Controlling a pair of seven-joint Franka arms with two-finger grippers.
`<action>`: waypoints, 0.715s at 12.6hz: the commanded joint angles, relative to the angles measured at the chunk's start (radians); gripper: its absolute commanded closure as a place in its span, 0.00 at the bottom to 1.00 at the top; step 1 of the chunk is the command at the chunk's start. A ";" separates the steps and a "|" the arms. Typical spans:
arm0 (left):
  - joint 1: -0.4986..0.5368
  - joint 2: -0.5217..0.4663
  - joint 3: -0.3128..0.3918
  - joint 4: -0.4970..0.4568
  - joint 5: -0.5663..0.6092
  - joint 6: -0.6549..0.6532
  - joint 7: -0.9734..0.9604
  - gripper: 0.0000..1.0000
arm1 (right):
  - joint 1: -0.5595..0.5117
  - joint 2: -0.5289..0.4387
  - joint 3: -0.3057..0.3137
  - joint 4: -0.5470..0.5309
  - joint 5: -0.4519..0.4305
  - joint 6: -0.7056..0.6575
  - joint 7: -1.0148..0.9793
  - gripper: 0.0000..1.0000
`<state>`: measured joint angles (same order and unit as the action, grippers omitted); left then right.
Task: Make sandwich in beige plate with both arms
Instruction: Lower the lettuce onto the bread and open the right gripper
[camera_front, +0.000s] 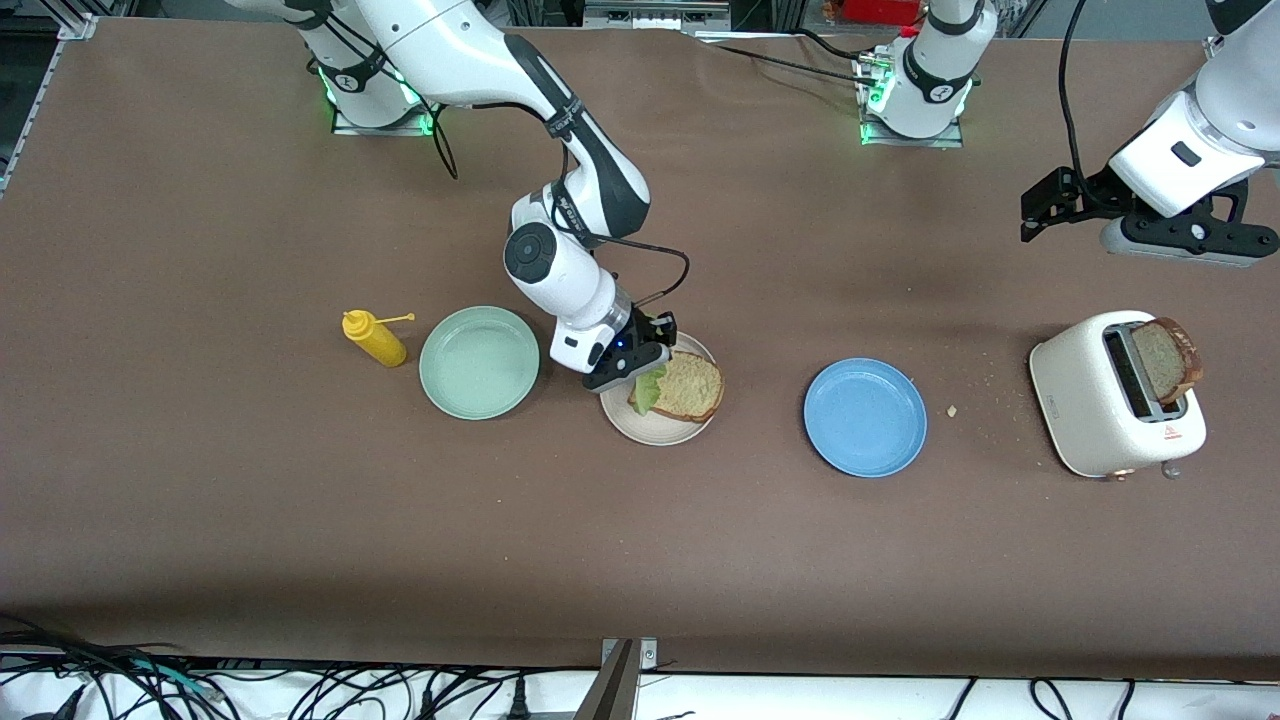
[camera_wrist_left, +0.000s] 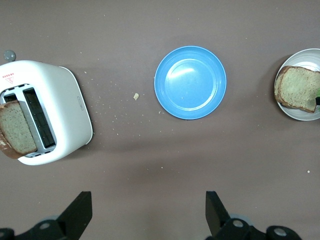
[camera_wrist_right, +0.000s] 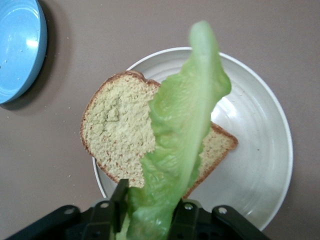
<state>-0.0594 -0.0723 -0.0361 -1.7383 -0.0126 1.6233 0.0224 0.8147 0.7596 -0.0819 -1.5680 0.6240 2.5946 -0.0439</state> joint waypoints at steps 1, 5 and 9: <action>0.004 0.008 0.001 0.020 -0.007 -0.008 0.010 0.00 | 0.006 0.023 0.005 0.034 0.017 0.016 0.001 0.39; 0.004 0.008 0.001 0.020 -0.007 -0.008 0.008 0.00 | 0.006 0.024 0.005 0.036 0.016 0.016 -0.001 0.13; 0.004 0.008 0.001 0.020 -0.007 -0.008 0.010 0.00 | 0.006 0.027 0.005 0.037 0.013 0.036 -0.013 0.14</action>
<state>-0.0593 -0.0723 -0.0361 -1.7383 -0.0126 1.6233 0.0224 0.8160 0.7643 -0.0776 -1.5616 0.6240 2.6116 -0.0463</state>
